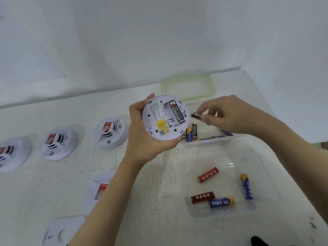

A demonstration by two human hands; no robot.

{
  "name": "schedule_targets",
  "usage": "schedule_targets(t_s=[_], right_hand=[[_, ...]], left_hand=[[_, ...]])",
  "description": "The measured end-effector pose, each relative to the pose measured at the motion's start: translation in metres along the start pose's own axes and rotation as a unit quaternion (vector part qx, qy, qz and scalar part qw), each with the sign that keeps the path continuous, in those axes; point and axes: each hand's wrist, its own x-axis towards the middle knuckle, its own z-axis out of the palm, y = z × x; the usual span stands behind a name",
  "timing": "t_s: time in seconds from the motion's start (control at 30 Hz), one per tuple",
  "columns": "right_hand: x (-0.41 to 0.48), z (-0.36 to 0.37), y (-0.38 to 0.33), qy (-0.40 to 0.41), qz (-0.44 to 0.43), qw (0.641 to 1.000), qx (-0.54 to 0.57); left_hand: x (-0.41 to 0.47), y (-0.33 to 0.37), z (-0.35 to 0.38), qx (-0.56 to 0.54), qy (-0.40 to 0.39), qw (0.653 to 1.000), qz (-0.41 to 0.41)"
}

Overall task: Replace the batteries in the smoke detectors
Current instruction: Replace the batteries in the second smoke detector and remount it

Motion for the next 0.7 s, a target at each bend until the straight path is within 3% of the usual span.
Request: schedule_targets(t_s=[0.13, 0.23, 0.33, 0.43, 0.53, 0.7], right_hand=[[-0.019, 0.001, -0.015, 0.169, -0.048, 0.979, 0.101], [-0.033, 0.009, -0.031, 0.225, -0.091, 0.953, 0.182], [-0.041, 0.022, -0.042, 0.255, -0.177, 0.949, 0.054], [-0.044, 0.036, -0.046, 0.288, -0.249, 0.922, -0.064], [-0.048, 0.048, -0.049, 0.308, -0.293, 0.899, -0.102], [-0.054, 0.062, -0.056, 0.305, -0.307, 0.898, -0.082]], left_hand=[[-0.002, 0.004, 0.001, 0.023, 0.007, 0.999, 0.024], [-0.006, 0.007, 0.000, 0.016, 0.001, 1.000, 0.018], [-0.012, 0.012, 0.000, 0.003, 0.002, 1.000, 0.006], [-0.018, 0.017, -0.001, -0.001, 0.005, 1.000, 0.006], [-0.026, 0.020, -0.007, -0.020, 0.014, 1.000, 0.004], [-0.040, 0.028, -0.015, -0.019, 0.030, 0.999, 0.009]])
